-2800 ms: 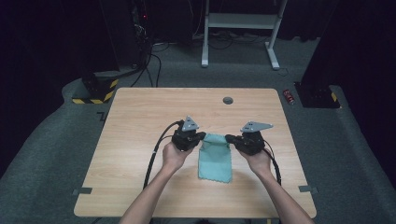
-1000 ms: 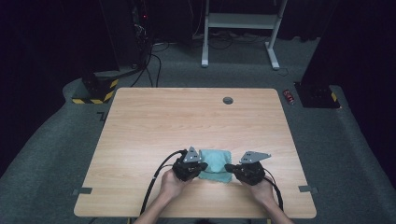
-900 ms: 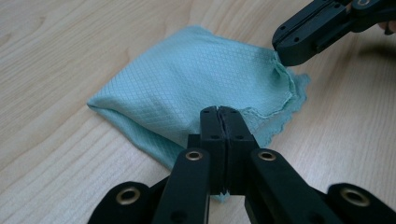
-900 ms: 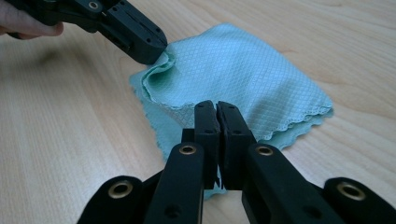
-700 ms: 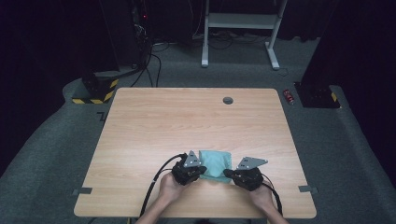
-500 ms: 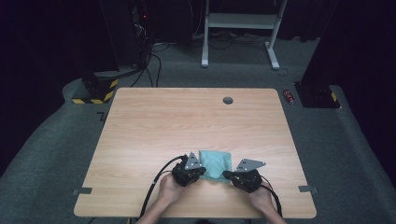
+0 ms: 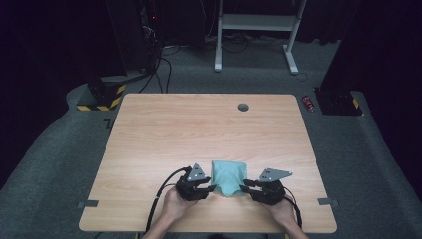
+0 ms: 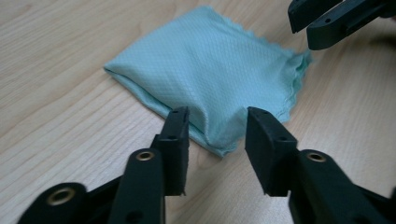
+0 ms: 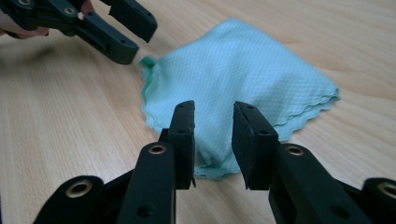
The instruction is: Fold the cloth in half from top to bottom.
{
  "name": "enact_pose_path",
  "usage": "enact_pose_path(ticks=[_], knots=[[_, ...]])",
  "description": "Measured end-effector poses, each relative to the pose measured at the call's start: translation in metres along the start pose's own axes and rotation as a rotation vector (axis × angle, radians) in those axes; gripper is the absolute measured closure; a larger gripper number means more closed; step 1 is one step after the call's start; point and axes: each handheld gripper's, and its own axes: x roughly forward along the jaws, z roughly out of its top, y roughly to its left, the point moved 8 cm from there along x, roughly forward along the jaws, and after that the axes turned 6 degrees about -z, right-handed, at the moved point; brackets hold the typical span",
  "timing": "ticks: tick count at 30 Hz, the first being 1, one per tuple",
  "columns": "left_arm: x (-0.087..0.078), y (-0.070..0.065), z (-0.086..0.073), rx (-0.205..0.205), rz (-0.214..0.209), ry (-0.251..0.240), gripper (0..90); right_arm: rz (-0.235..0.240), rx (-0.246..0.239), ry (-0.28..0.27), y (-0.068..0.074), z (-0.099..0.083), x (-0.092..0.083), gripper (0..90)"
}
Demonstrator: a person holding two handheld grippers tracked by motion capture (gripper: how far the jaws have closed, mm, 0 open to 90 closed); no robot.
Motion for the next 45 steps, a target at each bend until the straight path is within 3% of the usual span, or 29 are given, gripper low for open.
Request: enact_pose_path(ticks=[4,7,11,15,19,26,32,37,39,41,43,45], knots=[[-0.009,0.006,0.011,-0.061,-0.013,-0.055,52.4,-0.012,0.022,-0.017,-0.006,0.006,-0.003,75.9],[0.003,0.003,0.019,-0.046,-0.014,-0.041,50.8,-0.035,0.021,0.002,-0.007,0.011,0.008,83.2],[0.025,-0.002,0.019,-0.03,-0.018,0.011,50.4,-0.044,-0.004,0.029,-0.002,0.012,0.023,84.0],[0.029,-0.001,0.008,-0.011,-0.002,0.065,47.9,-0.05,-0.025,0.05,0.0,0.006,0.023,73.8],[0.021,0.001,-0.003,0.005,0.038,0.087,45.1,-0.099,-0.06,0.08,-0.004,-0.008,0.014,64.7],[0.014,0.0,-0.014,0.039,0.07,0.134,43.1,-0.131,-0.074,0.093,-0.008,-0.016,0.009,60.9],[0.006,0.001,0.003,-0.007,0.039,0.038,43.1,-0.1,-0.031,0.036,-0.009,0.002,0.009,80.8],[0.022,0.008,0.023,-0.015,0.057,-0.008,46.8,-0.09,-0.021,0.039,-0.006,0.008,0.027,86.7],[0.033,0.012,0.025,-0.018,0.066,0.011,48.3,-0.09,-0.019,0.059,-0.005,0.005,0.034,87.6],[0.041,0.019,0.022,-0.011,0.107,0.049,49.4,-0.089,-0.015,0.079,-0.007,0.002,0.037,88.3],[0.043,0.028,0.014,-0.036,0.141,0.084,49.8,-0.087,-0.015,0.081,-0.009,0.002,0.037,87.9],[0.038,0.033,0.009,-0.068,0.15,0.081,49.5,-0.086,-0.01,0.089,-0.012,0.001,0.035,86.8]])
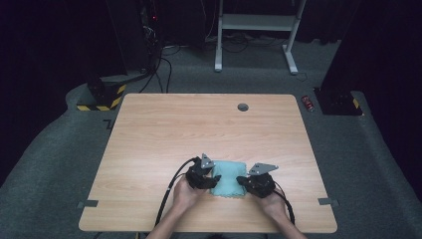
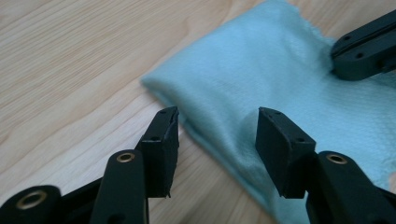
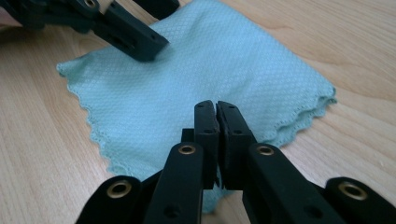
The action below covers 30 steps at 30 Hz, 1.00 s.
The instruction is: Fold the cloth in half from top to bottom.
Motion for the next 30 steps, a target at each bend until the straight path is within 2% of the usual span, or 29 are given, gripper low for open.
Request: enact_pose_path(ticks=[2,4,7,8,10,12,14,15,16,17,18,20,22,25,28,30], knots=[[-0.006,0.004,-0.003,-0.003,0.016,0.001,49.5,0.003,0.006,0.006,-0.002,-0.002,-0.001,86.0],[-0.012,0.006,-0.003,-0.021,0.008,-0.017,48.9,0.004,0.006,0.004,-0.003,-0.002,-0.002,85.4],[-0.017,0.009,0.006,-0.038,-0.005,-0.07,48.2,-0.005,0.02,-0.015,-0.006,0.003,-0.004,85.4],[-0.016,0.009,0.009,-0.04,-0.004,-0.073,48.2,-0.014,0.025,-0.021,-0.008,0.005,-0.004,85.5],[-0.01,0.011,0.014,-0.032,0.021,-0.065,48.2,-0.02,0.04,-0.036,-0.011,0.011,-0.004,85.6],[-0.002,0.015,0.018,-0.05,0.045,-0.07,48.5,-0.028,0.054,-0.045,-0.013,0.017,-0.001,85.7],[0.004,0.019,0.016,-0.062,0.066,-0.053,48.6,-0.036,0.064,-0.028,-0.016,0.019,0.006,85.9],[0.007,0.023,0.012,-0.063,0.091,-0.028,48.6,-0.039,0.063,-0.02,-0.017,0.018,0.009,86.0],[0.008,0.026,0.01,-0.066,0.103,-0.015,48.6,-0.047,0.062,0.0,-0.019,0.016,0.014,86.2],[0.007,0.028,0.009,-0.08,0.095,-0.018,47.7,-0.052,0.068,0.011,-0.021,0.014,0.016,86.7],[0.006,0.031,0.01,-0.086,0.109,-0.021,47.8,-0.046,0.081,0.01,-0.023,0.013,0.017,86.9],[0.002,0.034,0.011,-0.084,0.128,-0.034,49.1,-0.071,0.086,0.012,-0.029,0.013,0.014,86.1],[-0.001,0.031,0.015,-0.096,0.099,-0.066,48.9,-0.082,0.088,0.004,-0.032,0.014,0.011,85.5],[-0.002,0.023,0.02,-0.088,0.057,-0.103,48.8,-0.091,0.103,-0.016,-0.035,0.02,0.009,84.6],[0.005,0.015,0.022,-0.07,0.023,-0.103,48.5,-0.085,0.115,-0.022,-0.036,0.027,0.014,83.5],[0.012,0.014,0.019,-0.057,0.019,-0.074,48.4,-0.083,0.124,-0.014,-0.036,0.029,0.019,83.2]])
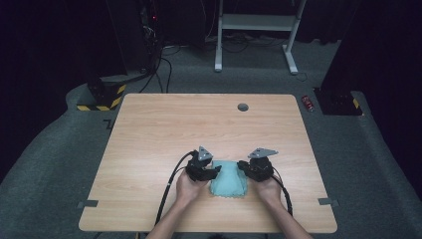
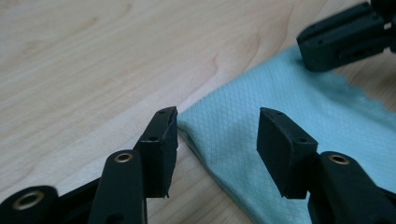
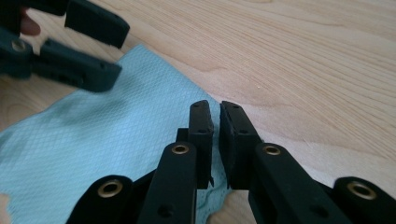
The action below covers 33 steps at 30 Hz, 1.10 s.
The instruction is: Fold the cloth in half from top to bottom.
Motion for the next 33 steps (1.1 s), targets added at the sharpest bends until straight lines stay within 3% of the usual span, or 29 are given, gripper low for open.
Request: enact_pose_path(ticks=[2,7,9,13,17,22,28,33], knots=[[0.005,0.005,-0.004,0.018,0.02,0.014,48.4,-0.003,0.008,0.02,-0.002,-0.001,0.005,83.1],[0.0,0.012,-0.006,-0.012,0.043,0.029,45.8,-0.018,0.017,0.036,-0.01,-0.003,0.011,83.2],[-0.005,0.009,-0.005,-0.015,0.037,0.027,44.0,-0.03,0.003,0.045,-0.009,-0.003,0.011,82.8],[-0.02,-0.01,-0.006,0.027,-0.006,-0.006,42.1,-0.027,0.003,0.04,-0.009,-0.002,0.011,82.2],[-0.022,-0.023,-0.022,0.091,0.009,0.04,40.0,-0.027,0.002,0.039,-0.01,-0.002,0.011,82.1],[-0.027,-0.019,-0.031,0.049,0.02,0.031,38.9,-0.028,-0.002,0.044,-0.011,-0.001,0.013,82.1],[-0.032,-0.025,-0.035,0.056,0.007,0.024,38.4,-0.031,-0.01,0.039,-0.012,0.001,0.013,79.8],[-0.038,-0.031,-0.035,0.062,-0.007,0.002,37.7,-0.012,-0.012,0.003,-0.005,0.002,0.0,75.1]])
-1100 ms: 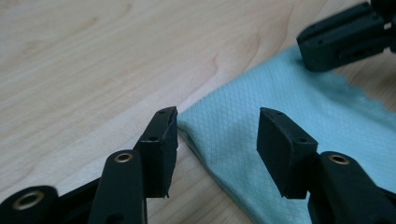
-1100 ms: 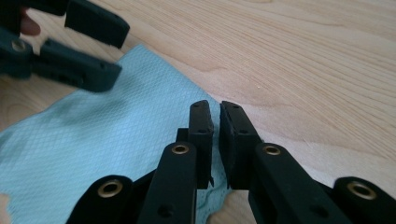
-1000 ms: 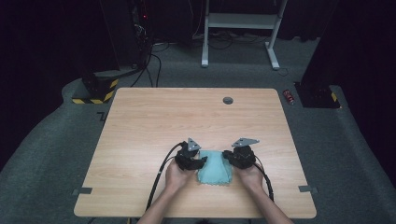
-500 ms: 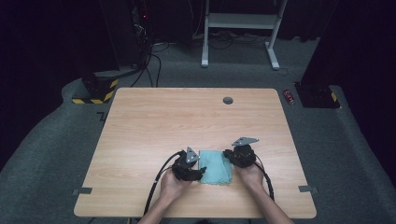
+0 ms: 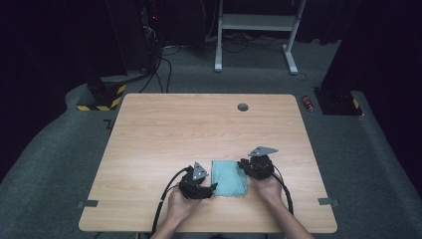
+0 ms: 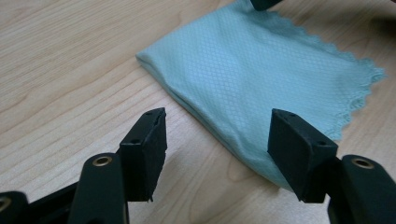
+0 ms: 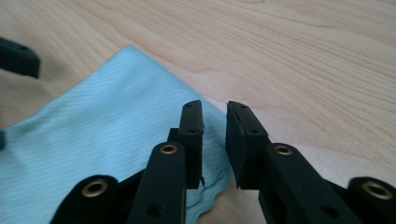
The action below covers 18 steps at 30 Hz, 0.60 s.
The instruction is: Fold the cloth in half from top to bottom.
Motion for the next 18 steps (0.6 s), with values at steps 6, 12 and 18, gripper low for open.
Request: enact_pose_path(ticks=[6,12,18], knots=[[0.0,-0.004,-0.007,0.021,0.005,0.016,36.8,0.021,-0.038,-0.006,0.016,-0.017,-0.016,67.9],[-0.003,-0.001,-0.017,0.021,0.018,0.041,36.7,0.003,-0.087,0.004,0.026,-0.039,-0.025,63.7],[-0.009,-0.001,-0.016,0.02,0.02,0.021,36.9,-0.006,-0.086,-0.018,0.026,-0.043,-0.034,63.1]])
